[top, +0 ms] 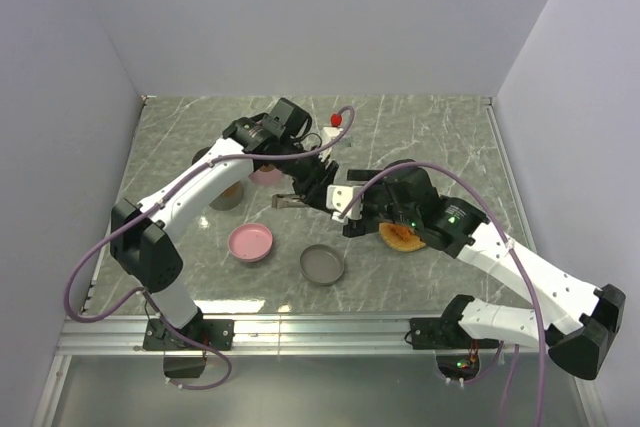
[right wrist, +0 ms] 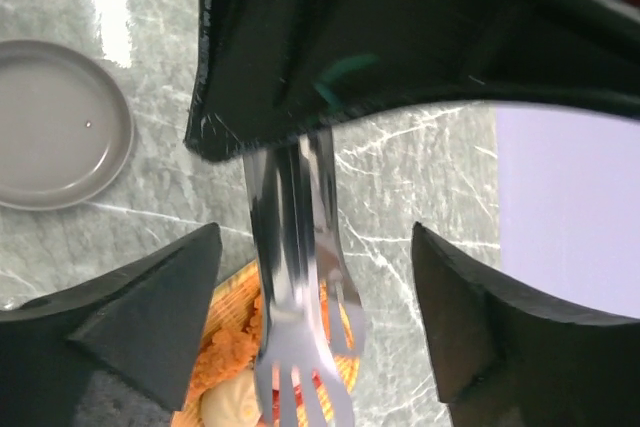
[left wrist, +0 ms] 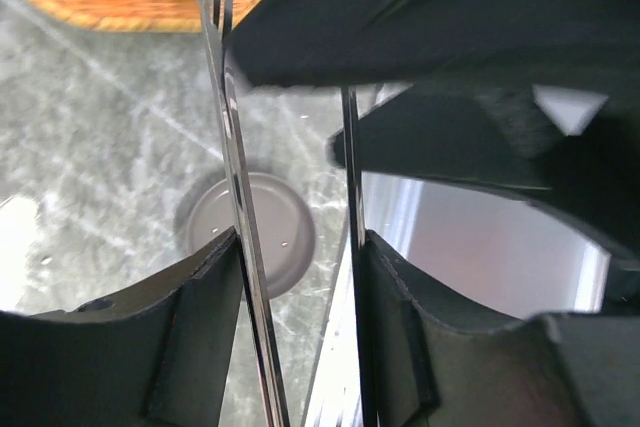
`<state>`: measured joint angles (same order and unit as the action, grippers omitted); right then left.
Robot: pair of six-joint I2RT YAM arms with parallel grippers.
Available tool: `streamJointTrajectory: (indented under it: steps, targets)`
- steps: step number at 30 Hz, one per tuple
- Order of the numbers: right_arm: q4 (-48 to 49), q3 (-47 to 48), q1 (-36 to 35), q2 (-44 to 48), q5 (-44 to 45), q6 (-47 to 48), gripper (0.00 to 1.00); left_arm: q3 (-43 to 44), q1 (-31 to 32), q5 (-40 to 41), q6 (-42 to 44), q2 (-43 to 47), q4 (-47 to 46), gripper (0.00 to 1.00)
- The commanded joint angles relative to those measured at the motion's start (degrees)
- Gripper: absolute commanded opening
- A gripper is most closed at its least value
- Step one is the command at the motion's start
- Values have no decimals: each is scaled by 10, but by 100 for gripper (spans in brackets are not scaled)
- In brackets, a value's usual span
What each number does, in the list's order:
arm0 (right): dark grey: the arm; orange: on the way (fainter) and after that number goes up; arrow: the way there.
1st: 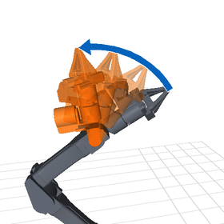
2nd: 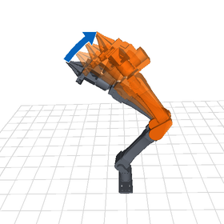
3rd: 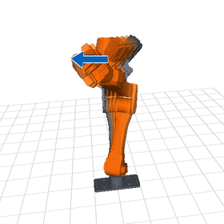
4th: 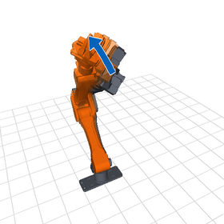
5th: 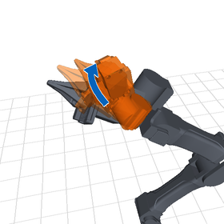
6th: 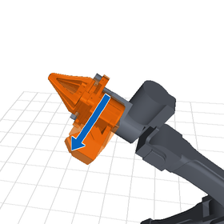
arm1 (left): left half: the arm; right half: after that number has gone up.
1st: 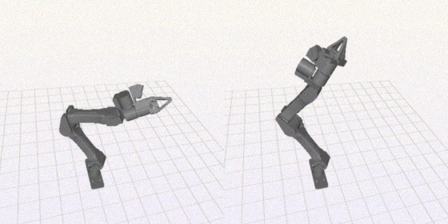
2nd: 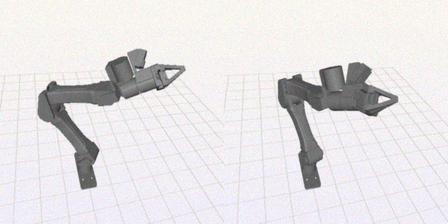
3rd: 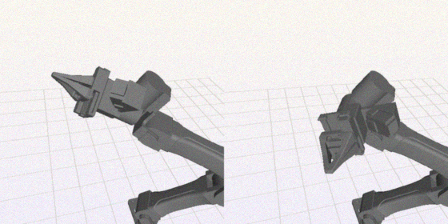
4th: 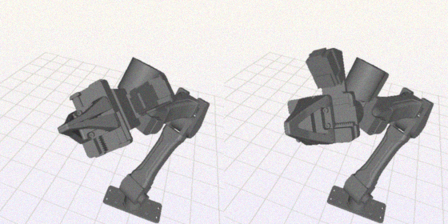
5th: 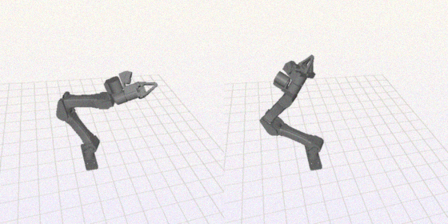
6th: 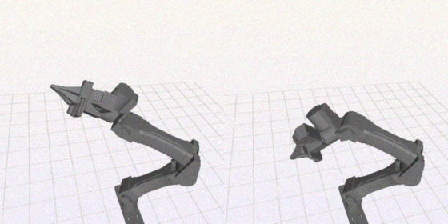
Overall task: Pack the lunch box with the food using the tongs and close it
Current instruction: Pass the clamp from the right arm to the left
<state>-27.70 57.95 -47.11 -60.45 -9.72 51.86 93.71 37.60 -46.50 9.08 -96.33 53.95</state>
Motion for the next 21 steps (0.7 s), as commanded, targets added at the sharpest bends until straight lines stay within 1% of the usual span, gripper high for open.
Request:
streamJointTrajectory:
  steps: [1, 6, 8, 15, 18, 19, 21]
  targets:
    - [19, 14, -5, 36, 18, -28, 85, -5, 0, 45, -11, 39, -37, 53]
    - [8, 16, 1, 102, 29, -84, 89, -22, -2, 81, -11, 56, -53, 53]
    - [2, 14, 8, 133, 32, -126, 91, -27, -1, 93, 1, 61, -54, 53]
    - [-13, 1, 105, 211, 11, -271, 92, -46, -2, 104, 31, 74, -65, 57]
    - [-22, -8, 145, 237, 13, -329, 92, -40, -2, 106, 44, 65, -65, 58]
    - [-24, -8, 169, 241, 9, -356, 92, -37, -1, 105, 56, 61, -61, 59]
    - [-31, -10, 192, 252, 2, -380, 93, -34, 0, 112, 63, 51, -62, 59]
